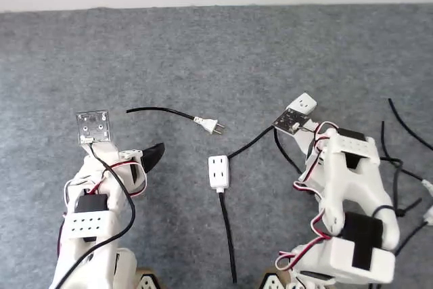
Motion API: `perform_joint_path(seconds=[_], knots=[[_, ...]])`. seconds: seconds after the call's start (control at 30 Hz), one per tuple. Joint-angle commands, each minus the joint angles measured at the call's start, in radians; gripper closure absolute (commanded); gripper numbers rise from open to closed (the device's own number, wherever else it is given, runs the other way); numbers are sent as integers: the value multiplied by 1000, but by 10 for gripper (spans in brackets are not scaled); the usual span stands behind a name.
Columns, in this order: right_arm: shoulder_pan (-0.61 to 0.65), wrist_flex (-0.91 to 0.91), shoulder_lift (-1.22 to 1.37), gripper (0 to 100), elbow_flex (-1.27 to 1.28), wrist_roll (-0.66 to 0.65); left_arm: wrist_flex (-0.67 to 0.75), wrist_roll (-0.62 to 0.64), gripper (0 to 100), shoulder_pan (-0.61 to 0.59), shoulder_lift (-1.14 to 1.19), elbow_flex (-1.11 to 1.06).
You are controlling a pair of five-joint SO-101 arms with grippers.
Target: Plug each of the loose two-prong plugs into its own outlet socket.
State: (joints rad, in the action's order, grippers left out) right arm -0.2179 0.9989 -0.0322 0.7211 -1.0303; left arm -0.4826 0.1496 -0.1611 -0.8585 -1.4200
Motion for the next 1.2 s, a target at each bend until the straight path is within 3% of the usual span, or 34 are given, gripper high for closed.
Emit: perform_joint_path(seconds=[0.0, 0.23, 0.37, 0.83, 1.0, 1.17], knots=[[-5, 1, 7, 991, -18, -12, 28, 3, 615, 5, 2, 16], [-1, 10, -33, 991, -18, -8, 26, 2, 615, 5, 2, 16], [36, 111, -122, 991, -20, 5, 26, 2, 615, 3, 0, 16], [335, 331, -552, 991, -106, 614, -12, 2, 615, 5, 2, 21], [515, 432, -581, 991, -164, 681, -17, 2, 624, 31, 92, 56], [670, 519, -578, 991, -269, 687, -34, -63, 748, 41, 333, 202]])
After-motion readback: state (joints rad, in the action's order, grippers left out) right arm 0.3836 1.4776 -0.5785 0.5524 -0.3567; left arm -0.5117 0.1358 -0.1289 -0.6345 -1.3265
